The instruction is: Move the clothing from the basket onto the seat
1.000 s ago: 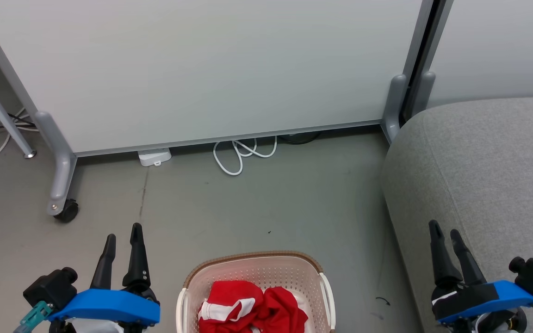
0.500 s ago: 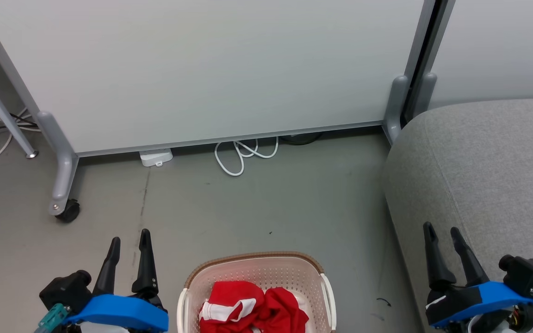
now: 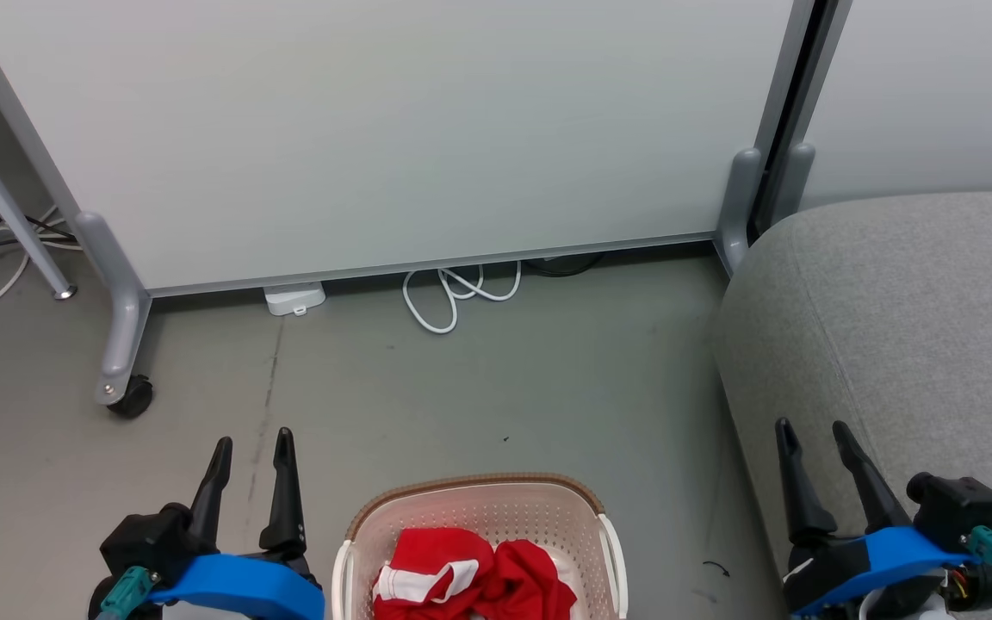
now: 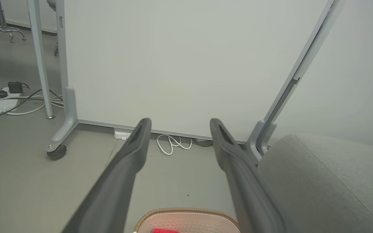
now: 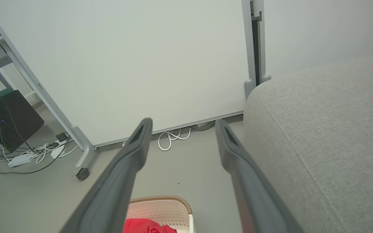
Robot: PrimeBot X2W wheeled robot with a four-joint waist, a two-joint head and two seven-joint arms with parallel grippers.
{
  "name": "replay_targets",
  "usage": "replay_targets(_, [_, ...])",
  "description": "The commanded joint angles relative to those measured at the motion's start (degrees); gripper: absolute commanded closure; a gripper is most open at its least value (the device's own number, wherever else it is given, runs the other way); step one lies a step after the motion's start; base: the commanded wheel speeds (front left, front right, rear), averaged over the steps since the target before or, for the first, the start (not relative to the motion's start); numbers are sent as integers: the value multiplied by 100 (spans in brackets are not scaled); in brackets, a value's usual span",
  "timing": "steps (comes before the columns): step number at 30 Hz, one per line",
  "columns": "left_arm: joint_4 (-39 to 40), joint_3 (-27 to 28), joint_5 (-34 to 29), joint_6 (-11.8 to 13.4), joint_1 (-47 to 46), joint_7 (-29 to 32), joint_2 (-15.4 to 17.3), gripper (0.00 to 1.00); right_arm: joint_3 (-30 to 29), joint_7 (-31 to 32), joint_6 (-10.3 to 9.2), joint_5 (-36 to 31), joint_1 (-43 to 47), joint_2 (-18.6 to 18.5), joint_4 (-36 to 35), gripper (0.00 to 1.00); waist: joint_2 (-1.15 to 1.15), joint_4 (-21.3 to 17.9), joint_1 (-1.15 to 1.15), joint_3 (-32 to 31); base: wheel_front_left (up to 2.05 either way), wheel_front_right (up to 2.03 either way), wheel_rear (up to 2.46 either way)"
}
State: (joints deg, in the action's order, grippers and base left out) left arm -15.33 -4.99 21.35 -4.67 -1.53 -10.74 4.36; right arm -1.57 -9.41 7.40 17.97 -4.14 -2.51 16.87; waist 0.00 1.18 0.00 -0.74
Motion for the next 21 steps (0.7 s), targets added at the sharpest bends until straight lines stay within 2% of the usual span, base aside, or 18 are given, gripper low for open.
replay_targets(1, [41, -28, -148, -12, 8, -58, 37, 0, 17, -38, 11, -154, -62, -43, -14, 0, 0, 3, 0, -8, 0, 0, 0])
replay_targets(21, [-308, -31, -721, -99, 23, -291, -4, 0, 33, -127, 13, -1051, -58, -50, 46, 0, 0, 26, 0, -26, 0, 0, 0])
